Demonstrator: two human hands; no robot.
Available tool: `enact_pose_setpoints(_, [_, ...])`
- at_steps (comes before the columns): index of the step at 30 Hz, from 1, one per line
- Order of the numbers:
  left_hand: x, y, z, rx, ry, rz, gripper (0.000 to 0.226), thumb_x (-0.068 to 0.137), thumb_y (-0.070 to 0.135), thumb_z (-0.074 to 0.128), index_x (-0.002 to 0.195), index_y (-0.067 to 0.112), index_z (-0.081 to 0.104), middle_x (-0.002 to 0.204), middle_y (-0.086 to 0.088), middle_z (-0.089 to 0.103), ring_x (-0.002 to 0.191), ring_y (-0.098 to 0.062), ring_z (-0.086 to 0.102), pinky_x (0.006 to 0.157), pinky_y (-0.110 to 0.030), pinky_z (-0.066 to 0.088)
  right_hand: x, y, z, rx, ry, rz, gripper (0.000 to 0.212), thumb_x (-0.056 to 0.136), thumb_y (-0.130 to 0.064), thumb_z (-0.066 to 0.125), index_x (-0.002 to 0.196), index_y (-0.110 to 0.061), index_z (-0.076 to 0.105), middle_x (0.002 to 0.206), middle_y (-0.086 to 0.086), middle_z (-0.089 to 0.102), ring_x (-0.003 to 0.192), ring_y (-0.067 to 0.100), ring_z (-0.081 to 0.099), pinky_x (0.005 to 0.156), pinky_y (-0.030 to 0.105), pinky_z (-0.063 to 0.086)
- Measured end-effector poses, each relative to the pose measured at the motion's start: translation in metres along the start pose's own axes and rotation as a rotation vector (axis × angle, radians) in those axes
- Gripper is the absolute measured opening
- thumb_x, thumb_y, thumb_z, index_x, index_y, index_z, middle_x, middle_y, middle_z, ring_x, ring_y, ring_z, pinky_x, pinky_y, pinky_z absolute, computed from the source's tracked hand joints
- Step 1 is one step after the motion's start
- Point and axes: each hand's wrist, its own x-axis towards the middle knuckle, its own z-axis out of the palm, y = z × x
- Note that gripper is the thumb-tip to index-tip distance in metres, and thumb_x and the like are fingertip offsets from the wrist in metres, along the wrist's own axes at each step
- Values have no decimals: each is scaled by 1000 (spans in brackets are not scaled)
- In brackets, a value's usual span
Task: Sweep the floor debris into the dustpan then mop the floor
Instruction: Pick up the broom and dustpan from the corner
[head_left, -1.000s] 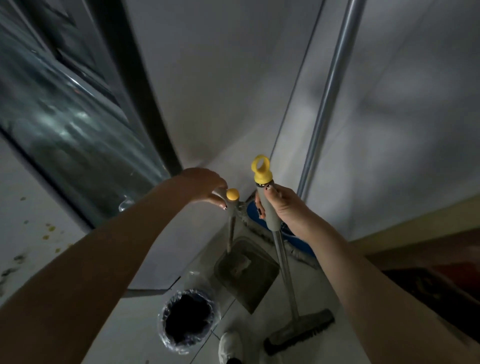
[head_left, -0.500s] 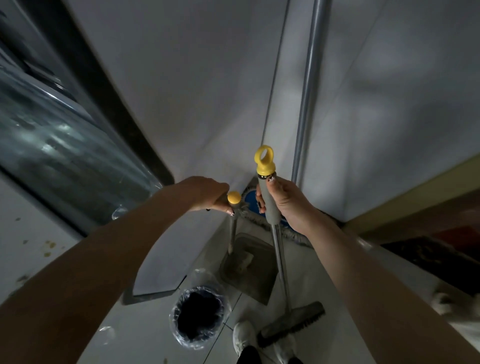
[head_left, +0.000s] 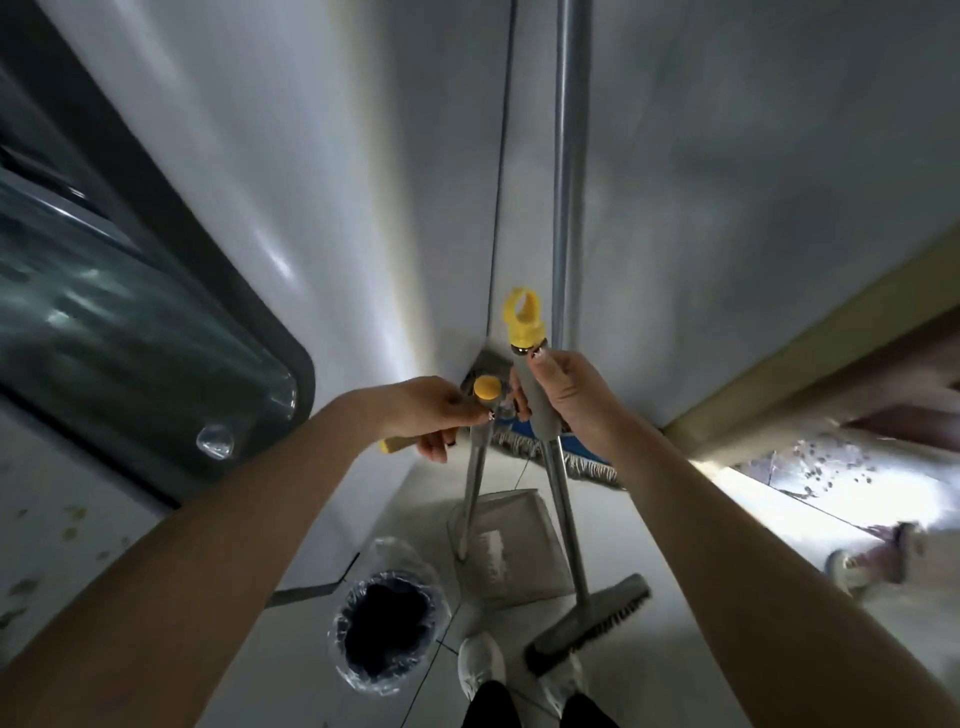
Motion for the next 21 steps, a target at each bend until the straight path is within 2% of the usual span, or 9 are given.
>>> enact_pose_setpoints(3, [-12,9,14,-265,-82,-31,27,93,36,53,84,11,57,65,-4,60,52,-16,66,50,-22,53,-7,-7,-10,-12,17,-22,83,48,-88,57,70,-8,55,53,-1,62,46,6,55,52,17,48])
enact_pose_setpoints(6, [-24,21,28,-539,-126,-49,22,94,31,53,91,9,58,56,0,59,48,-15,60,47,-22,51,-13,-15,-17,-53,31,-38,77,56,-85,56,70,-9,54,53,-2,62,46,8,55,52,19,49])
enact_pose_setpoints(9, [-32,31,43,-786,-80,-60,23,93,30,54,85,9,55,48,3,51,38,-8,46,38,-16,40,-19,-20,-22,-78,42,-43,58,71,-67,50,68,-9,53,51,-3,59,44,9,52,49,20,47])
enact_pose_setpoints(13, [-44,45,60,-1064,-60,-53,26,91,33,54,78,10,51,47,4,45,34,-3,38,33,-14,34,-29,-29,-26,-103,13,-59,53,78,-63,45,66,-12,51,51,-2,56,46,14,53,52,24,48])
enact_pose_setpoints(17, [-58,61,73,-1174,-14,-32,24,92,29,54,77,11,47,46,4,43,33,-2,37,33,-13,33,-41,-40,-30,-83,-39,-85,45,88,-51,39,65,-12,49,51,-4,52,46,12,48,50,24,45])
enact_pose_setpoints(21, [-73,77,87,-1230,50,-1,23,94,26,52,78,13,42,47,4,41,32,-2,36,33,-13,33,-49,-47,-37,-67,-73,-105,48,87,-54,39,65,-12,48,49,-4,52,45,13,47,48,24,43])
